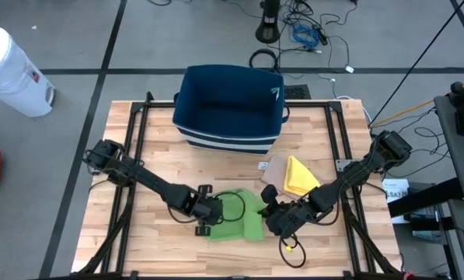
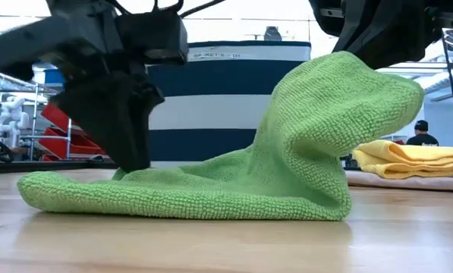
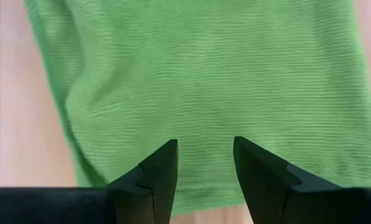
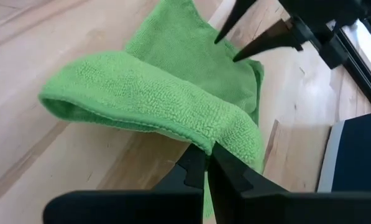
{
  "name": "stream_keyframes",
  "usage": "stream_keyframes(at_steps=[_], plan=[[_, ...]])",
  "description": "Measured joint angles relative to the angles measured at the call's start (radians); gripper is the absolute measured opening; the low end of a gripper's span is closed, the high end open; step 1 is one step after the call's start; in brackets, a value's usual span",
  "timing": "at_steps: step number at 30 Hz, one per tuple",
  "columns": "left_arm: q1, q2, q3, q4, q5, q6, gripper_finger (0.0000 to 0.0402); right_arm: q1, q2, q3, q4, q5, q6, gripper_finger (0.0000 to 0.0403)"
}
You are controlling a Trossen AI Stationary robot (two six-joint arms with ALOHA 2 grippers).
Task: Fold towel
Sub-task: Fold the green towel
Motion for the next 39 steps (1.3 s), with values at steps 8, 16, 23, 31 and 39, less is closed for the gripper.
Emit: stream_keyframes(at_steps=[8,16,23,31,39], plan=[[0.016,0.062,0.000,0.062,-0.001,0.004,0.0163,-0.015,0.000,0.000,0.001,-0.051,0.004,0.0000],[0.060,0.105,0.003,0.152,-0.015,0.098,0.0163,-0.015,0.000,0.002,-0.046,-0.104,0.019,0.0000],[0.129,0.108,0.001,0.199,-0.027,0.195,0.0163,-0.012,0.000,0.002,-0.087,-0.104,0.042,0.0000],[0.184,0.146,-0.001,0.327,0.034,0.289,0.0163,-0.012,0.000,0.004,-0.102,-0.103,0.046,0.0000],[0.186,0.197,0.000,0.514,0.078,0.316,0.0163,-0.041,0.000,0.076,-0.098,-0.062,-0.051,0.0000]])
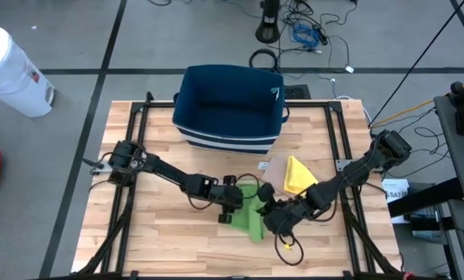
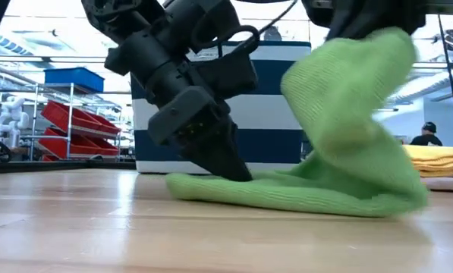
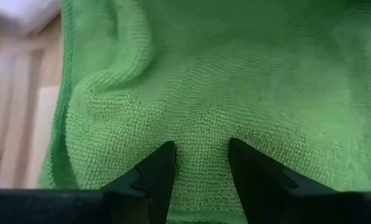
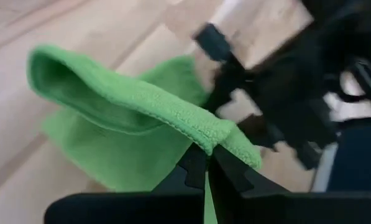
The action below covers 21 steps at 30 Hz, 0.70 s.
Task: Fold towel
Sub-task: Fold the green towel
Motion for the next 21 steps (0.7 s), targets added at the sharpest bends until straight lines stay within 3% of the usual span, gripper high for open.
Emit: stream_keyframes(at_steps=[6,13,16,21], plan=[[-0.028,-0.037,0.009,0.025,-0.014,0.026,0.0163,-0.063,0.003,0.007,0.039,-0.008,-0.022,0.0000],[-0.077,-0.110,0.014,-0.102,-0.193,0.028,0.0163,-0.102,0.042,0.007,0.059,-0.096,-0.026,0.0000],[-0.096,-0.138,0.016,-0.150,-0.217,0.025,0.0163,-0.118,0.066,0.007,0.064,-0.128,-0.027,0.0001],[-0.109,-0.151,0.016,-0.203,-0.256,-0.004,0.0163,-0.146,0.104,0.007,0.100,-0.197,-0.036,0.0034]])
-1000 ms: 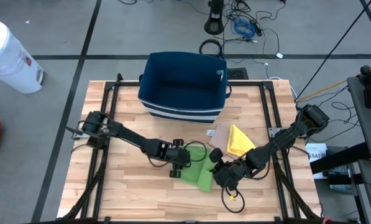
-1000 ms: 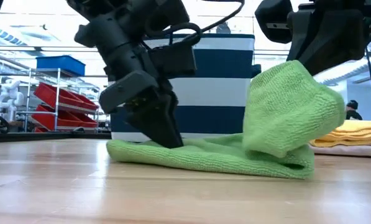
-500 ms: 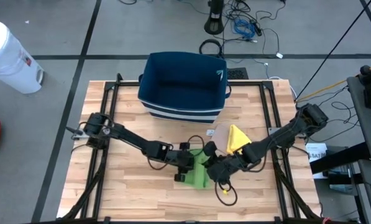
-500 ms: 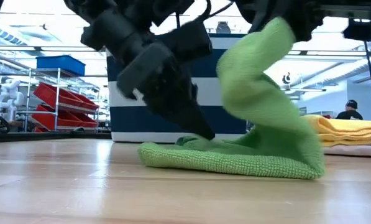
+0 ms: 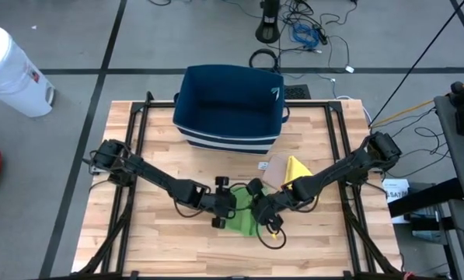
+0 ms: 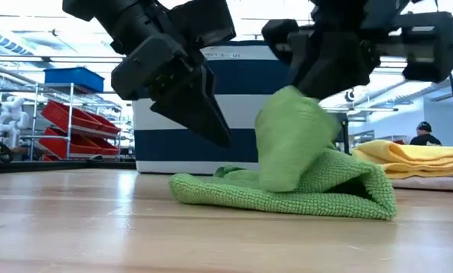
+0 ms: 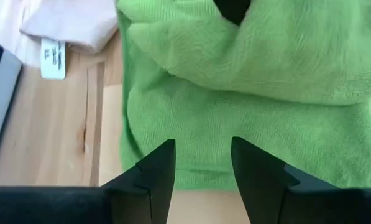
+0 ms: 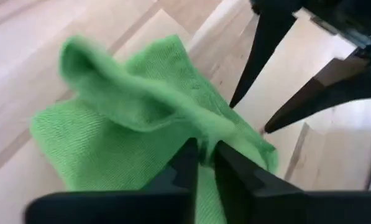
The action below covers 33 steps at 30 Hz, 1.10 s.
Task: Fold towel
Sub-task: Fold the green towel
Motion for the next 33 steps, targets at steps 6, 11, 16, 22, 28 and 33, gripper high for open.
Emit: stream_keyframes(at_steps=[6,11,16,22,28,33], plan=[[-0.010,0.000,0.000,-0.062,-0.005,-0.054,0.0163,-0.030,0.007,0.000,-0.029,0.083,0.034,0.0134],[-0.031,-0.007,0.000,-0.109,-0.006,-0.079,0.0163,-0.023,-0.059,-0.001,-0.134,0.165,0.085,0.0200],[-0.042,-0.012,0.000,-0.133,-0.014,-0.081,0.0163,-0.004,-0.104,0.000,-0.162,0.056,0.212,0.0201],[-0.042,-0.013,0.000,-0.146,-0.025,-0.091,0.0163,0.018,-0.028,0.000,-0.148,0.002,0.259,0.0180],[-0.051,-0.013,0.000,-0.146,-0.031,-0.129,0.0163,0.017,0.074,0.000,-0.082,0.023,0.263,0.0158],[-0.069,-0.013,0.000,-0.172,-0.039,-0.137,0.0163,0.017,0.103,0.000,-0.045,0.083,0.234,0.0135]])
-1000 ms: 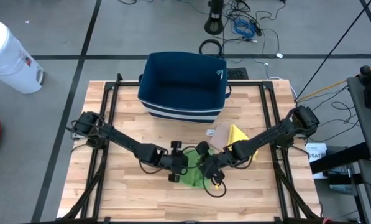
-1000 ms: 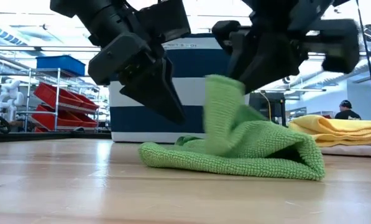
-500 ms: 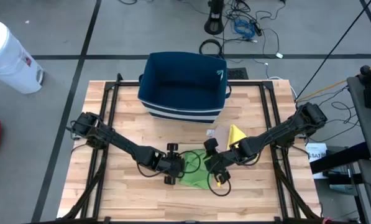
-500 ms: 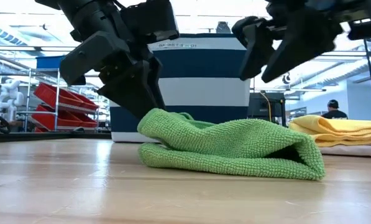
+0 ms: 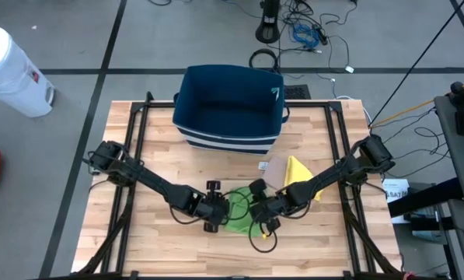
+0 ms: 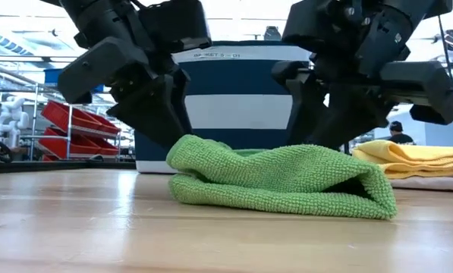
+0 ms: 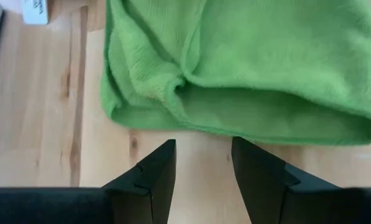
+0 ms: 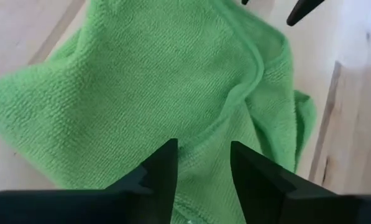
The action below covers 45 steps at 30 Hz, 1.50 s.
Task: Fold towel
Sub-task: Fold the green towel
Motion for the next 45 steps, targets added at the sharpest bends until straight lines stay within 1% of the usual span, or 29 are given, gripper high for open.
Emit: stream_keyframes(at_steps=[4,7,10,12,16,20,23,25,28,33,35,39,42,45], plan=[[-0.003,0.000,0.000,-0.030,-0.034,-0.022,0.0163,-0.002,-0.013,0.000,0.019,0.007,-0.029,0.0118],[-0.001,0.000,0.000,-0.015,-0.046,-0.024,0.0163,-0.007,-0.030,0.000,0.040,0.003,-0.041,0.0107],[0.007,0.000,0.000,-0.016,-0.111,-0.017,0.0163,-0.014,-0.032,0.000,0.062,-0.004,-0.036,0.0099],[0.021,0.000,0.000,-0.004,-0.129,-0.008,0.0163,-0.018,-0.031,0.000,0.062,-0.004,-0.029,0.0096],[0.033,0.000,0.000,0.042,-0.086,0.056,0.0163,-0.019,-0.025,0.000,0.055,-0.017,-0.001,0.0093],[0.031,0.000,0.000,0.058,-0.074,0.116,0.0163,-0.019,-0.025,0.000,0.057,-0.031,0.007,0.0093],[0.039,0.006,0.000,0.072,-0.045,0.141,0.0163,-0.019,-0.025,0.000,0.057,-0.031,0.021,0.0093],[0.043,0.008,0.000,0.065,-0.045,0.139,0.0163,-0.019,-0.025,0.000,0.057,-0.030,0.026,0.0093],[0.036,-0.004,0.000,0.034,-0.077,0.130,0.0163,-0.019,-0.025,0.000,0.056,-0.031,0.036,0.0093],[0.010,-0.062,0.001,0.061,-0.082,0.142,0.0163,-0.018,-0.025,0.000,0.059,-0.059,0.053,0.0093],[0.003,-0.065,0.001,0.068,-0.081,0.144,0.0163,-0.016,-0.025,0.000,0.066,-0.078,0.059,0.0093],[0.018,-0.025,0.001,0.070,-0.017,0.168,0.0163,0.001,-0.018,0.000,0.107,-0.106,0.067,0.0093],[0.026,0.012,0.000,0.072,-0.032,0.169,0.0163,0.020,0.003,0.000,0.139,-0.114,0.065,0.0093],[0.030,0.015,0.000,0.108,-0.048,0.193,0.0163,0.035,0.033,0.000,0.151,-0.141,0.066,0.0093]])
